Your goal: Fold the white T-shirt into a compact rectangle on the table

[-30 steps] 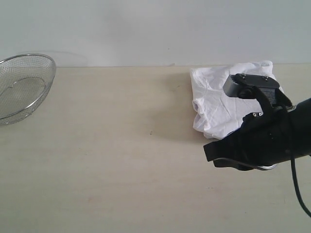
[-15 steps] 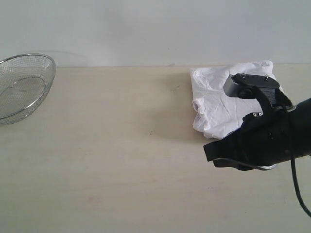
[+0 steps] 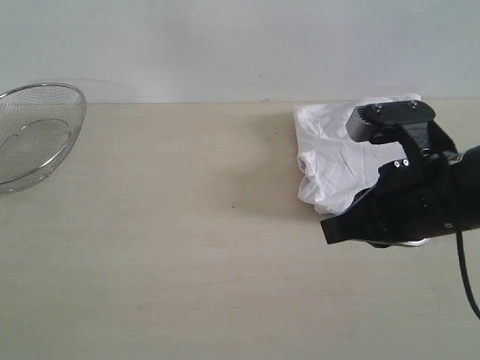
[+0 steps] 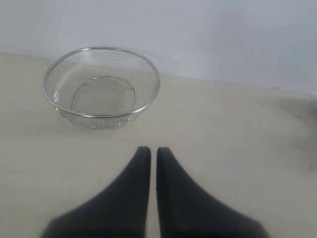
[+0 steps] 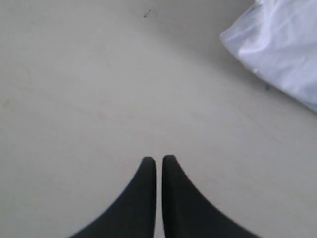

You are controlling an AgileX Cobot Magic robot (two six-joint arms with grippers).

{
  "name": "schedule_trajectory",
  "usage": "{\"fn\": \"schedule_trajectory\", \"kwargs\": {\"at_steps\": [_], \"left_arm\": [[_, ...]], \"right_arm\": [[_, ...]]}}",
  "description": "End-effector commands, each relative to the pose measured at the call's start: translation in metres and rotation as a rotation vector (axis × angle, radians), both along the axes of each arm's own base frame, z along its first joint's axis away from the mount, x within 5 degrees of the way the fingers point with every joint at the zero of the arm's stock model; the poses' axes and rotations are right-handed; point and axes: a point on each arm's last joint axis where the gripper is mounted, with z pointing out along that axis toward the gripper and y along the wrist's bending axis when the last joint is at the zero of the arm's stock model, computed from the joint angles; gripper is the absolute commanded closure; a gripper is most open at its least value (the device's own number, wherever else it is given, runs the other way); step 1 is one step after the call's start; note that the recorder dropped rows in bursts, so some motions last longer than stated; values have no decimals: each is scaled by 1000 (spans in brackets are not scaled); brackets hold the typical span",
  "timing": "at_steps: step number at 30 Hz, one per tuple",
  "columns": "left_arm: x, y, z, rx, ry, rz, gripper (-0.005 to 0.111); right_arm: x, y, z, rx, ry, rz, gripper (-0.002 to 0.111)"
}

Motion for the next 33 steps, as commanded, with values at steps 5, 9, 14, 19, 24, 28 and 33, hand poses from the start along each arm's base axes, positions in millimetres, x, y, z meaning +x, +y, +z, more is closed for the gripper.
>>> {"fn": "schedule_trajectory", "kwargs": {"at_steps": [5,9,14,19,24,28,33], "left_arm": [[0,0,-1,-21,-3,3,102],[0,0,-1,-21,-1,2,102],[0,0,-1,-21,-1,2,102],[0,0,-1,-21,-1,2,102],[0,0,-1,-21,-1,2,102],[0,0,-1,-21,-1,2,102],[0,0,-1,-21,-1,2,102]], "right_arm": [[-34,-23,43,-12,-408,-83,108],[-78,-40,57,-12,-638,-109,108],[-123,-61,46,18,-844,-198,108],[-150,-77,27,27,-990,-318,108],[-160,-83,12,60,-1027,-402,108],[-164,-86,-2,117,-1025,-450,108],[-167,-84,-4,141,-1017,-441,108]]}}
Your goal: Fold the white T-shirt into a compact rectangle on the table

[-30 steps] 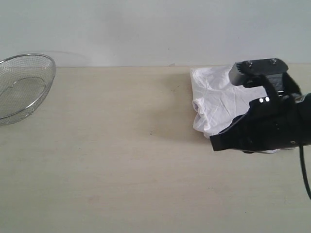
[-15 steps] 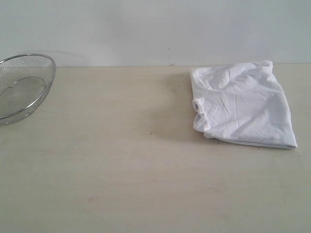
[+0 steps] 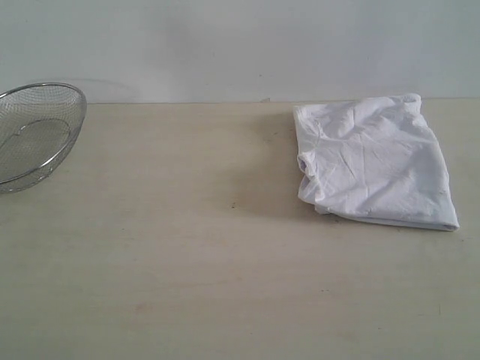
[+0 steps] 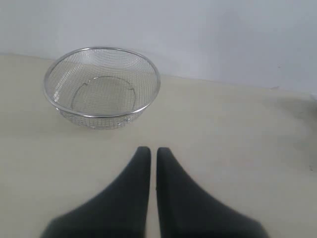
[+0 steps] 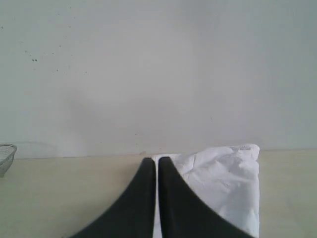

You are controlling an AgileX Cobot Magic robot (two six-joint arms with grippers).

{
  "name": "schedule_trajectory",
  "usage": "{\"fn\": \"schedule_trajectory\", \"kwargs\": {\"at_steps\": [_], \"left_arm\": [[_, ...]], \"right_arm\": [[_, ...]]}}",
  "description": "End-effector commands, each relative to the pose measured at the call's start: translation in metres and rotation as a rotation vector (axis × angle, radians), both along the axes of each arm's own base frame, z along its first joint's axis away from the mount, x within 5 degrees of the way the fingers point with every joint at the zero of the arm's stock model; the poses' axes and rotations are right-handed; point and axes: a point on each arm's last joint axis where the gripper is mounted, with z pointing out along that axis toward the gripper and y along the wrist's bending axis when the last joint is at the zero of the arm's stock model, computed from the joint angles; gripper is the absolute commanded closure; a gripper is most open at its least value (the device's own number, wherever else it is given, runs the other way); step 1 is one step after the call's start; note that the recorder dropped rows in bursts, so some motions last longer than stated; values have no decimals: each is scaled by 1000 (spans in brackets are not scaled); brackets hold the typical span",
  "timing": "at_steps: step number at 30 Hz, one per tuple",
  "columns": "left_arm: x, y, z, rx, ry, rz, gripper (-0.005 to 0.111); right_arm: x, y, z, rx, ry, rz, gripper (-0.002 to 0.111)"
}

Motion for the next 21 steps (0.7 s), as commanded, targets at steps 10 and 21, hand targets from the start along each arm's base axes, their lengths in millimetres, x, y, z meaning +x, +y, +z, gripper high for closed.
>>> {"fn": "schedule_trajectory", "kwargs": {"at_steps": [10,21], "left_arm": [[0,0,-1,-21,-1,2,102],[0,0,-1,-21,-1,2,102]], "right_arm": [[-1,5,-8,79,78,60,108],[-3,2,-31,4,321,21,108]]}}
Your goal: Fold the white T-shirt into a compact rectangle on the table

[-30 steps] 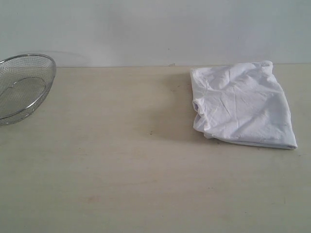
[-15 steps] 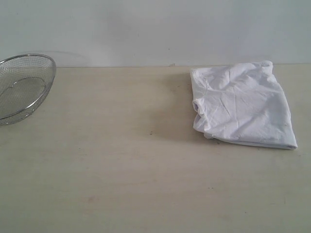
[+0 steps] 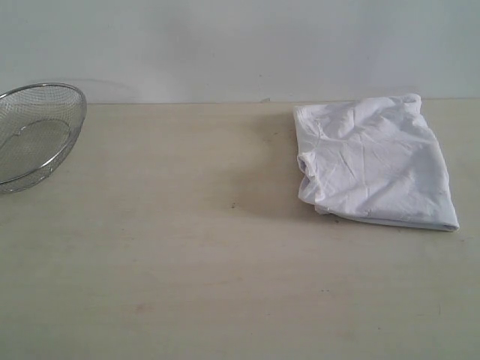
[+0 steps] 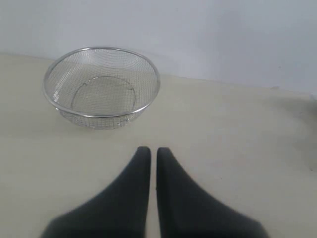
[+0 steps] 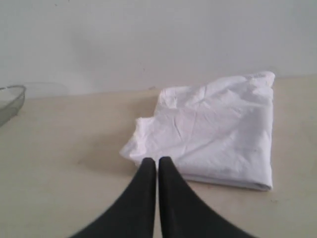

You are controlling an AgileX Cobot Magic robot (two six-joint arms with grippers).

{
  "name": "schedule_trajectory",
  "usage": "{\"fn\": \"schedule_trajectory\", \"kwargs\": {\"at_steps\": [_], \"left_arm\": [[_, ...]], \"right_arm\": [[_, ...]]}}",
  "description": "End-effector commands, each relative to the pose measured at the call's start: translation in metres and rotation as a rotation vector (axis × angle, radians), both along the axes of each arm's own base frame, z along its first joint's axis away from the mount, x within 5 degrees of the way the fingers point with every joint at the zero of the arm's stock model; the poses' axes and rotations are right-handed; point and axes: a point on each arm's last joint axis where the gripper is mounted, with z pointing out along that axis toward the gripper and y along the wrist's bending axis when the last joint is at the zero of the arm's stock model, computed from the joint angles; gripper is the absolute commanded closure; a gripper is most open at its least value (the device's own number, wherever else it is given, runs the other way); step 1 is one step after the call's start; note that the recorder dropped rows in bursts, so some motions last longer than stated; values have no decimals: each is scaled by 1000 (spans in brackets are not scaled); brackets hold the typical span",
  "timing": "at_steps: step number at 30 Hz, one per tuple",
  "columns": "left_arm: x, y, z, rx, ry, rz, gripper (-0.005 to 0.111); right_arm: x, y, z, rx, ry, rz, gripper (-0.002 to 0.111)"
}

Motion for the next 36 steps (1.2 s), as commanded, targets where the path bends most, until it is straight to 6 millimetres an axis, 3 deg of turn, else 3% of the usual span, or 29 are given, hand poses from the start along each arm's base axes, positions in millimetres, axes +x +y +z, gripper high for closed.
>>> {"fn": "schedule_trajectory", "kwargs": {"at_steps": [1,16,36], "left_arm": [[0,0,-1,-21,-1,2,102],[0,0,-1,-21,-1,2,102],[0,0,-1,-21,-1,2,102]], "right_arm": [[-1,-3,-9,-38,86,-30,108],[-2,-1,-9,82,98,-22,108],[-2,-1,-9,84,98,-22,108]]}}
